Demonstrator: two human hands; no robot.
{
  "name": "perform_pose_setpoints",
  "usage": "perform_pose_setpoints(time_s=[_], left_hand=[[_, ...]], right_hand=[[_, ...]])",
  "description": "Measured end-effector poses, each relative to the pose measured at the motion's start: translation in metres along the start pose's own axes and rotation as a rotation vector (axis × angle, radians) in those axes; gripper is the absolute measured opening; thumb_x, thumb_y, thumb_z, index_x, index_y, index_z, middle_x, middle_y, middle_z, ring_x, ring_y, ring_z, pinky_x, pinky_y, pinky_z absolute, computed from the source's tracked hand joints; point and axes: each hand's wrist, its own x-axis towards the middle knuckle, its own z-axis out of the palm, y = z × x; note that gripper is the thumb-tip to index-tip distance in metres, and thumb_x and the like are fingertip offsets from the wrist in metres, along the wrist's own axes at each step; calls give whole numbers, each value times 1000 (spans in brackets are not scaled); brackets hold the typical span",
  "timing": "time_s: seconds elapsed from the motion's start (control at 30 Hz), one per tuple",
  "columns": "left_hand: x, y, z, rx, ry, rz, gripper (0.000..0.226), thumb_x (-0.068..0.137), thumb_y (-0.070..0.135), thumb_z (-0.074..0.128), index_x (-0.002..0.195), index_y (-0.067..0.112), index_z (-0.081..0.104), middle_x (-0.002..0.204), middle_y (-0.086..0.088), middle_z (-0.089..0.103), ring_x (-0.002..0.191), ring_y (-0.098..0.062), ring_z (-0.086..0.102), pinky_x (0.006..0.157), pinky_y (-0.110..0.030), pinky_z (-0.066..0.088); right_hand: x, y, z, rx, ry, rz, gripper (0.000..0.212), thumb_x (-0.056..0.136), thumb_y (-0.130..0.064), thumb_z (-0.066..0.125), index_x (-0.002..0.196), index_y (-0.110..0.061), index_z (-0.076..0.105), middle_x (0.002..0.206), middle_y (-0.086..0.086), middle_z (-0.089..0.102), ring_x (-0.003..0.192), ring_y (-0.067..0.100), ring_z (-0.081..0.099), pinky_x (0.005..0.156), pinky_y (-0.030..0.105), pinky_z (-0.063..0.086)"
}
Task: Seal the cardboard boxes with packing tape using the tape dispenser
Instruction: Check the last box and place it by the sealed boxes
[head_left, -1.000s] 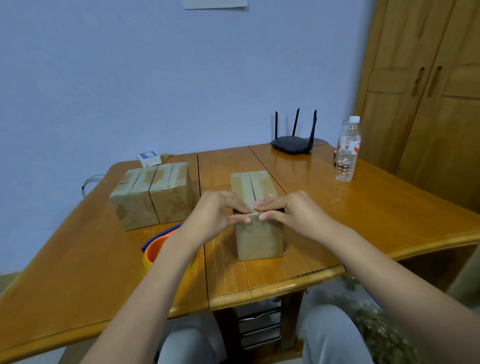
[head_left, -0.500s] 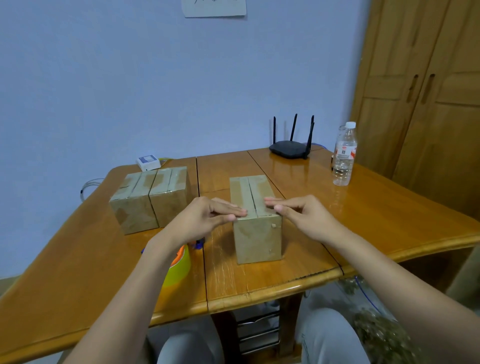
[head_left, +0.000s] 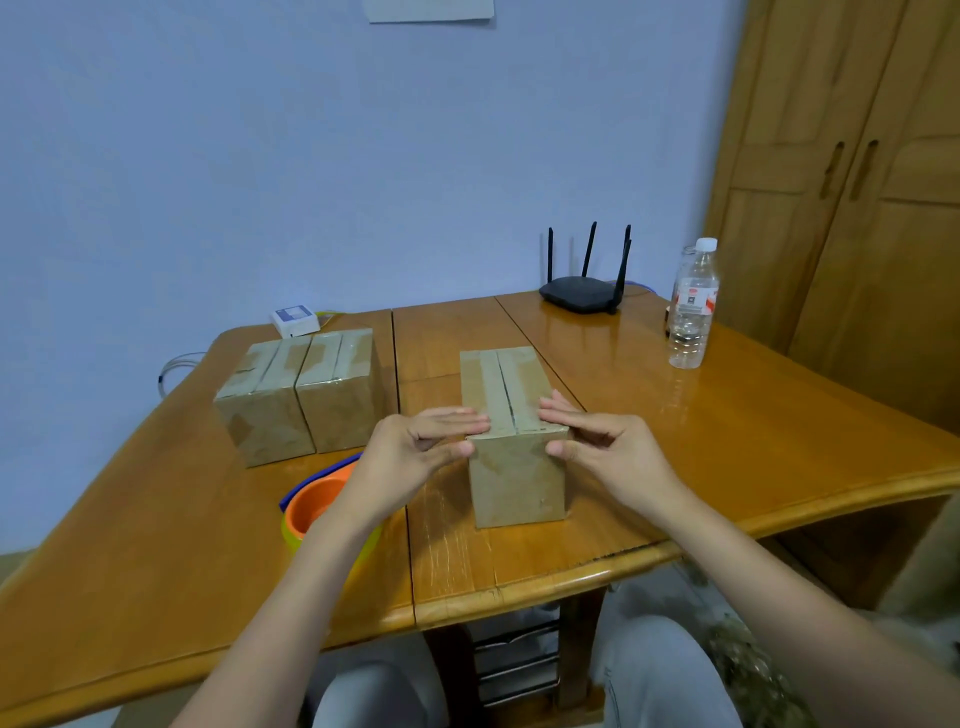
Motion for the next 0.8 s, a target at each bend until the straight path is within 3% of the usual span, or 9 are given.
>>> perform_pose_setpoints(time_s=[0.07, 0.13, 0.23, 0.33, 0.47, 0.53, 0.63, 0.7, 0.8], left_hand=[[-7, 8, 6, -62, 134, -9, 27, 89, 26, 69, 116, 24, 74, 120, 18, 70, 123, 5, 55, 101, -15, 46], [-10, 10, 15, 50, 359, 40, 25, 91, 29, 67, 114, 24, 75, 117, 17, 70, 117, 5, 59, 98, -15, 47], [-10, 8, 27, 362, 557, 130, 17, 92, 26, 69, 104, 21, 78, 103, 14, 72, 102, 3, 62, 90, -19, 50], [-15, 5, 45, 479, 538, 210, 16, 93, 23, 70, 104, 16, 79, 102, 6, 76, 95, -3, 67, 84, -22, 53], [-27, 3, 60, 388, 669, 104, 23, 93, 26, 69, 112, 16, 76, 107, 6, 74, 87, -1, 69, 76, -11, 51], [-26, 5, 61, 334, 641, -26, 31, 94, 39, 61, 113, 20, 75, 104, 8, 75, 84, 1, 68, 73, -9, 49], [-24, 5, 54, 308, 522, -140, 44, 93, 55, 50, 104, 23, 80, 83, 10, 77, 75, 6, 65, 65, -10, 45], [-20, 5, 45, 295, 460, -166, 44, 95, 54, 51, 90, 22, 81, 68, 5, 72, 69, -2, 65, 61, -14, 47], [-10, 10, 31, 254, 518, -274, 56, 100, 55, 39, 79, 20, 76, 71, -4, 73, 70, -14, 68, 74, -36, 56]], right_hand=[[-7, -10, 6, -11, 132, -5, 46, 85, -24, 73, 129, -14, 66, 132, -9, 63, 127, -3, 54, 105, 16, 44], [-11, -16, 13, -109, 279, -44, 39, 94, -28, 67, 131, -18, 65, 134, -11, 62, 126, -7, 53, 103, 14, 45], [-12, -18, 30, -512, 209, -175, 38, 98, -32, 60, 132, -14, 64, 137, -4, 60, 131, -2, 48, 112, 11, 33], [-5, -14, 39, -750, 100, -223, 42, 98, -28, 61, 133, -5, 63, 139, 9, 59, 135, 16, 50, 116, 13, 20], [-1, -9, 38, -845, 133, -207, 34, 96, -23, 67, 125, -6, 70, 133, 11, 65, 128, 27, 59, 113, 34, 38], [-1, -10, 39, -859, 140, -197, 31, 95, -23, 67, 122, -8, 72, 131, 10, 66, 128, 25, 59, 114, 38, 40], [0, -21, 35, -769, 95, -160, 29, 95, -24, 69, 121, -12, 73, 130, 4, 67, 129, 17, 58, 115, 31, 38], [-2, -35, 27, -574, 112, -35, 36, 94, -31, 68, 128, -17, 69, 137, -5, 61, 131, 6, 53, 111, 17, 37], [-3, -42, 18, -502, 249, 142, 49, 101, -44, 52, 141, -16, 58, 143, -8, 56, 134, 7, 50, 106, 17, 32]])
